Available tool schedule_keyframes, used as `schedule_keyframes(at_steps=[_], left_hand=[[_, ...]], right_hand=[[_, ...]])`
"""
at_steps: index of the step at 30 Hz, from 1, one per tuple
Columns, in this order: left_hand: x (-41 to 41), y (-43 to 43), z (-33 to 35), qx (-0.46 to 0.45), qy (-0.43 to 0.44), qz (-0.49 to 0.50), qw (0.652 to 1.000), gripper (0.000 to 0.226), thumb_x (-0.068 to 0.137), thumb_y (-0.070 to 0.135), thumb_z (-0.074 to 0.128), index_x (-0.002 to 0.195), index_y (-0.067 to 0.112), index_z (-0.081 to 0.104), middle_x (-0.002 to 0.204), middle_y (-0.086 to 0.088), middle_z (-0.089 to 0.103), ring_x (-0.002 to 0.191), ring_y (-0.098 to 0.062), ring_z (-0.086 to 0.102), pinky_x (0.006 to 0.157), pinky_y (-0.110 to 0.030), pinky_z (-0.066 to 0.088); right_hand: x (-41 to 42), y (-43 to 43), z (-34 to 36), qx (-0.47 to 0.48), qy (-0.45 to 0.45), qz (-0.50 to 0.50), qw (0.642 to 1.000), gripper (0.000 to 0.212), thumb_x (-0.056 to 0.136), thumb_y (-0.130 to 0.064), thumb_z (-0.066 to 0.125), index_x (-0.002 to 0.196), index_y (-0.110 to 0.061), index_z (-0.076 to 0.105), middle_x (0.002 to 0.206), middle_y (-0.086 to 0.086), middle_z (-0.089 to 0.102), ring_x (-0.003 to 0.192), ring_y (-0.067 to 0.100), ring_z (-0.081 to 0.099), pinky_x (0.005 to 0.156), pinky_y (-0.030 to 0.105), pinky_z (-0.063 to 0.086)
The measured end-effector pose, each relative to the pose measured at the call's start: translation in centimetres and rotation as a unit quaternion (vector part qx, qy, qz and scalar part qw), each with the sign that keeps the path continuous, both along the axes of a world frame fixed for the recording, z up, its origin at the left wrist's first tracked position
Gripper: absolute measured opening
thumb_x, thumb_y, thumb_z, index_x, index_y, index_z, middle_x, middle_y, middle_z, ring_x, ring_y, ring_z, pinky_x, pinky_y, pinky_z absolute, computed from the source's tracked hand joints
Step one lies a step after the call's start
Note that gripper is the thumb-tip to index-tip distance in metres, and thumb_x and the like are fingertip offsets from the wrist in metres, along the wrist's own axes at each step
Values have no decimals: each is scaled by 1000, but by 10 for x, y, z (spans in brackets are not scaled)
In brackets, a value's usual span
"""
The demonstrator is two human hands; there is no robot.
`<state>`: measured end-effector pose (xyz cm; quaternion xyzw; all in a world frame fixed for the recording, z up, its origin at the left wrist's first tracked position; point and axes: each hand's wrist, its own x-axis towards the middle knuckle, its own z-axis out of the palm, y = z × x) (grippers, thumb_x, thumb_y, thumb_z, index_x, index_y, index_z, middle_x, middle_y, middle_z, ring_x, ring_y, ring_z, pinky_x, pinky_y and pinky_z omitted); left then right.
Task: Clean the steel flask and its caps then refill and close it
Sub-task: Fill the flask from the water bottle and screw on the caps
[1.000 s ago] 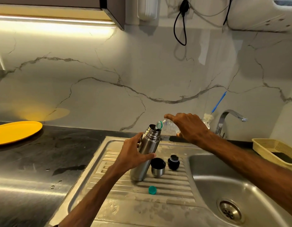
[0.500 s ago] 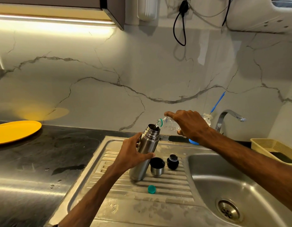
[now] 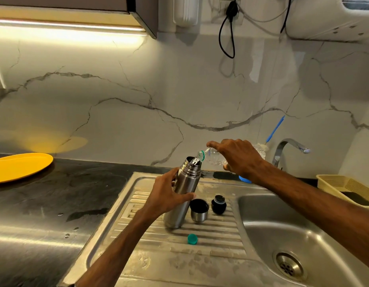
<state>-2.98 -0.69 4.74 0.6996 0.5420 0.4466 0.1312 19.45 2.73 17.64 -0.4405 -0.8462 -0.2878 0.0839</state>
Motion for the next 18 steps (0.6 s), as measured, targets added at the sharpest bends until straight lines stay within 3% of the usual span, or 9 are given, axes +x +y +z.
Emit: schedule_keyframes(at_steps=[7, 15, 18], left_hand=[[-1, 0, 0, 5, -1, 1, 1000, 78, 69, 46, 91, 135, 27, 54, 126, 4, 66, 108, -9, 62, 94, -25, 54], [0, -2, 1, 5, -6, 0, 1000, 78, 70, 42, 91, 136, 26, 53, 128, 3, 66, 107, -5, 58, 86, -10, 44], [1, -3, 2, 5, -9, 0, 1000, 79, 70, 41, 91, 137, 26, 53, 130, 1, 65, 109, -6, 58, 89, -15, 46]], right_hand=[[3, 1, 4, -5, 4, -6, 1000, 84, 90, -27, 73, 157, -27, 22, 120, 8, 64, 100, 20, 63, 84, 27, 47], [6, -1, 9, -13, 7, -13, 1000, 81, 91, -29, 72, 156, -26, 23, 125, 8, 62, 107, 22, 63, 91, 30, 47], [7, -2, 10, -12, 5, -17, 1000, 81, 91, -29, 72, 156, -26, 23, 124, 9, 62, 106, 22, 63, 91, 30, 48]])
